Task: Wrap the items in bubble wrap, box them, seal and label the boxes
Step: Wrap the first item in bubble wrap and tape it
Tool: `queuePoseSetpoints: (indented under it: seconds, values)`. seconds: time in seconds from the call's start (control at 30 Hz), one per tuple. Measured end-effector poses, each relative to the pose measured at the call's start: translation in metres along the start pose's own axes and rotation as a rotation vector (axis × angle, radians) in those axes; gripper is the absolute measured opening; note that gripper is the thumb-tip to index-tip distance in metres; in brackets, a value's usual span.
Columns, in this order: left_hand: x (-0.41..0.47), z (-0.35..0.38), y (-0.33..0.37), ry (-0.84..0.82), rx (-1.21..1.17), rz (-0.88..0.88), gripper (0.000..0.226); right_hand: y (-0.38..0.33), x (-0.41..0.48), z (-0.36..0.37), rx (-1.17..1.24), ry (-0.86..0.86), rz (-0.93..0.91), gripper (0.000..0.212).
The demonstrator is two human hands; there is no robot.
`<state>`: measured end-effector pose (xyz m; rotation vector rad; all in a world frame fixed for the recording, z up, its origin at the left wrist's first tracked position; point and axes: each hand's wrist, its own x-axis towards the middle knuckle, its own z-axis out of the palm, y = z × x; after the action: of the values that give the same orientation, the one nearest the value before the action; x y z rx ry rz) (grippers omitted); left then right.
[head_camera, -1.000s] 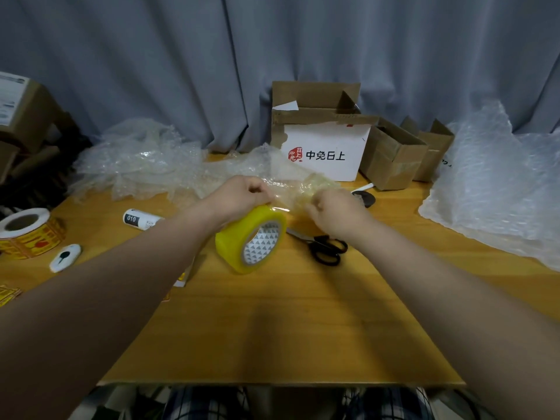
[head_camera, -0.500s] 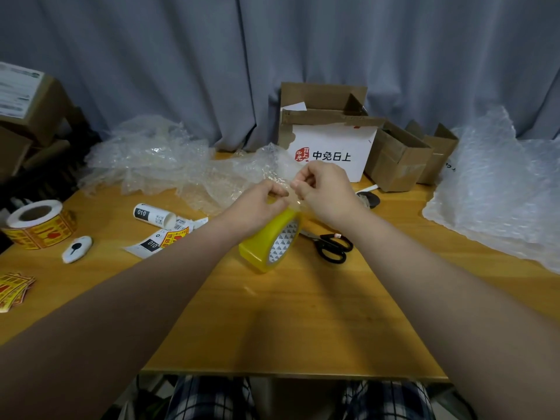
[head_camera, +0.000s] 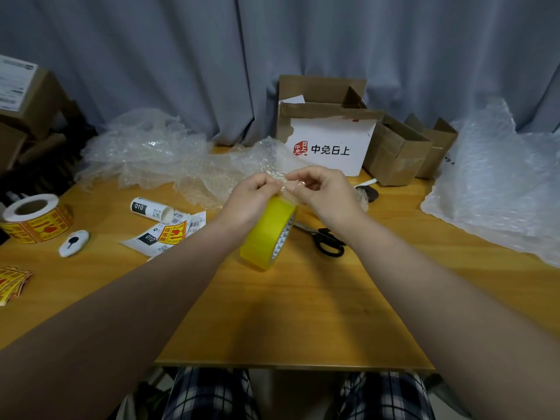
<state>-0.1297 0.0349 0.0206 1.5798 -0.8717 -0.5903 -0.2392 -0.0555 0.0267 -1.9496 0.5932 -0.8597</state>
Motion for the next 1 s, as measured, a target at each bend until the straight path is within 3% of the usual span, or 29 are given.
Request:
queuePoseSetpoints:
  seconds: [0.27, 0.37, 0.43, 0.5, 0.53, 0.57, 0.63, 0.7, 0.8, 0.87, 0.93, 1.0]
  values:
    - [0.000, 0.004, -0.005, -0.002, 0.160, 0.153, 0.017, -0.003, 0.004, -0.010, -0.414, -0.009, -0.036, 0.011]
    - [-0.002, 0.014, -0.005, 0.009, 0.231, 0.196, 0.012, 0.001, 0.000, -0.009, -0.452, 0.018, 0.098, 0.014]
    - [-0.006, 0.021, -0.006, 0.041, 0.286, 0.244, 0.010, 0.004, -0.007, -0.005, -0.276, -0.023, 0.341, 0.030]
    - [-0.010, 0.023, -0.008, 0.063, 0.283, 0.272, 0.010, 0.000, -0.016, -0.007, 0.143, -0.139, 0.682, 0.050]
    - [-0.011, 0.023, -0.009, 0.061, 0.271, 0.276, 0.010, 0.003, -0.019, -0.007, 0.329, -0.194, 0.757, 0.052]
    - [-0.013, 0.023, -0.009, 0.057, 0.266, 0.280, 0.009, 0.005, -0.023, -0.007, 0.454, -0.203, 0.755, 0.048]
    - [-0.015, 0.024, -0.005, 0.057, 0.232, 0.292, 0.009, 0.005, -0.025, -0.008, 0.553, -0.057, 0.679, 0.039]
    - [-0.016, 0.027, 0.004, 0.073, 0.044, 0.255, 0.005, 0.000, -0.024, -0.019, 0.464, 0.126, 0.562, 0.034]
    - [-0.005, 0.024, 0.010, 0.124, -0.196, 0.134, 0.033, -0.004, -0.018, -0.053, 0.316, 0.220, 0.444, 0.025]
    - [0.006, 0.021, 0.004, 0.108, -0.067, 0.090, 0.036, 0.001, -0.015, -0.078, 0.073, 0.293, 0.342, 0.027]
    - [0.014, 0.023, -0.005, 0.069, 0.143, 0.088, 0.027, 0.015, -0.016, -0.096, -0.329, 0.319, 0.238, 0.033]
    - [0.017, 0.030, -0.012, 0.040, 0.248, 0.087, 0.018, 0.037, -0.022, -0.105, -0.761, 0.273, 0.250, 0.037]
